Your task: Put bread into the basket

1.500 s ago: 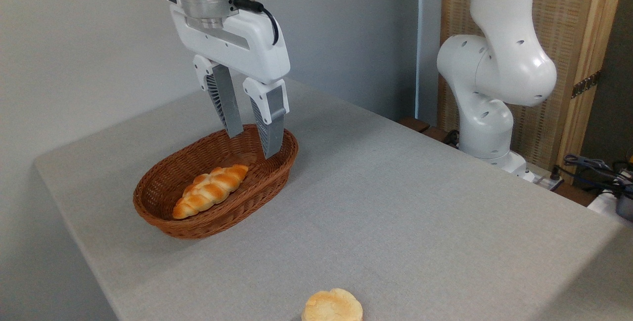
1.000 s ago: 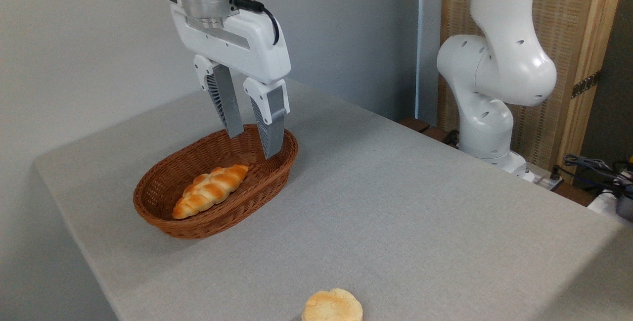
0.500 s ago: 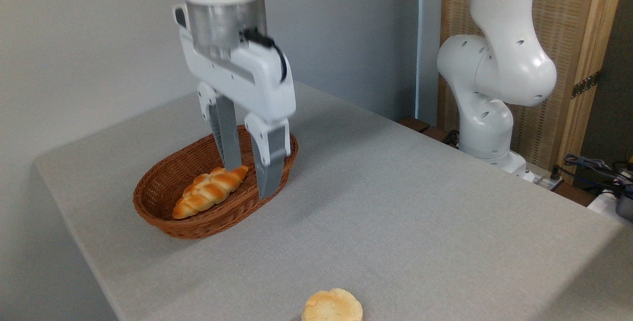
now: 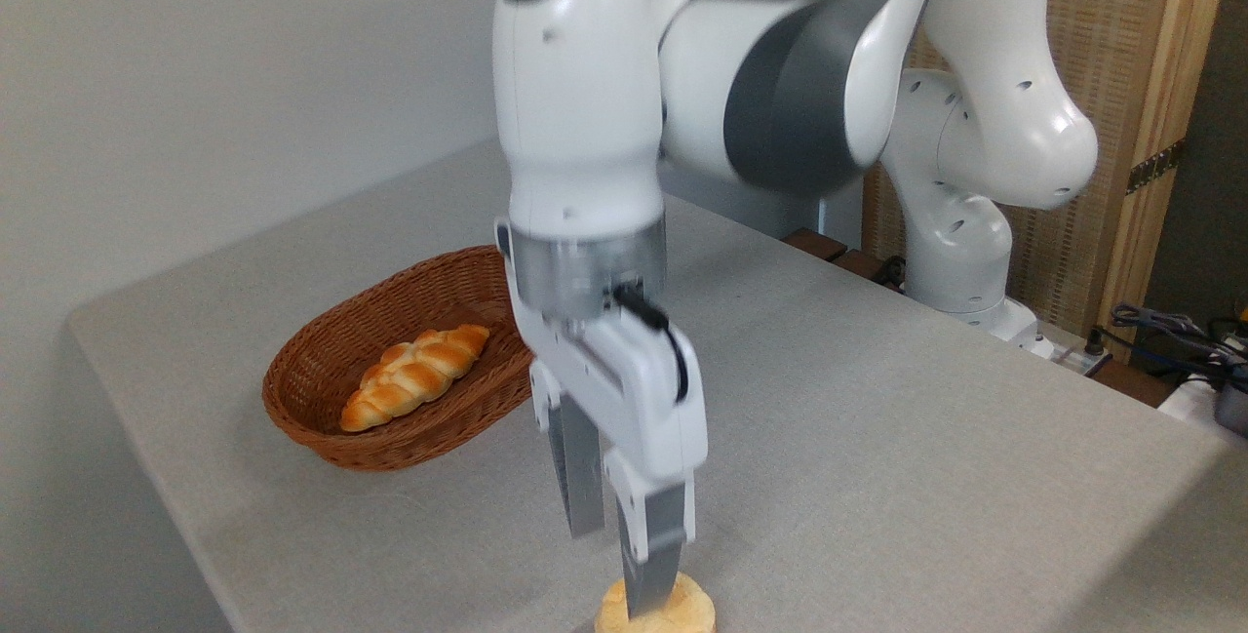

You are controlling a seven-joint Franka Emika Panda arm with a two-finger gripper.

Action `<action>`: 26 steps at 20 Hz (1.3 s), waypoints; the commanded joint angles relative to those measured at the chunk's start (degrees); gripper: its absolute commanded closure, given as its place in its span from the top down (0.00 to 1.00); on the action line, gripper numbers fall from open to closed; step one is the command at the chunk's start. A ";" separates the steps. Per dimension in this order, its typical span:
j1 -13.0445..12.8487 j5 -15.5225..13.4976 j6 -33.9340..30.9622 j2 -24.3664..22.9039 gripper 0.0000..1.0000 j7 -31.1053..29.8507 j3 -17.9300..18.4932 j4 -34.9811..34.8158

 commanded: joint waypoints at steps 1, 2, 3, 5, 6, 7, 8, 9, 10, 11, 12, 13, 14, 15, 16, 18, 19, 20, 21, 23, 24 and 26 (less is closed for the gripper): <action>-0.01 0.89 5.78 5.38 1.00 -0.09 0.11 -1.07; 0.08 0.80 5.87 5.65 1.00 -0.09 0.11 -1.07; 0.08 0.89 5.96 5.74 1.00 -0.01 0.11 -1.07; 0.43 0.89 6.05 5.74 1.00 0.17 0.11 -1.07; 0.78 0.89 5.96 5.74 0.99 0.17 0.11 -1.07; 0.87 0.89 5.96 5.74 0.86 0.17 0.11 -1.07; 1.05 0.80 5.87 5.65 0.70 0.26 0.11 -1.07; 1.40 0.71 5.70 5.56 0.55 0.26 0.02 -0.99; 1.57 0.28 5.43 5.47 0.48 0.35 0.02 -0.90; 1.58 0.19 5.35 5.39 0.42 0.26 0.02 -0.90; 1.58 0.19 5.08 5.30 0.39 0.26 0.02 -0.90; 1.58 0.19 4.99 5.30 0.38 0.26 -0.07 -0.81; 1.58 0.10 4.91 5.30 0.38 0.35 -0.07 -0.81; 1.58 0.18 4.90 5.30 0.38 0.35 -0.07 -0.81; 1.58 0.19 4.90 5.21 0.36 0.35 -0.07 -0.81; 1.58 0.10 4.90 5.12 0.34 0.35 -0.07 -0.81; 1.58 0.18 4.82 4.95 0.34 0.35 -0.07 -0.72; 1.58 0.10 4.47 4.86 0.34 0.35 -0.16 -0.64; 1.58 0.10 3.51 4.77 0.34 0.17 -0.42 -0.46; 1.32 -0.25 0.62 3.11 0.34 -0.53 -0.94 1.37; 1.31 -1.39 -2.53 2.40 0.34 -1.23 -1.99 2.43; 1.23 -3.67 -10.87 0.82 0.36 -1.94 -2.88 5.85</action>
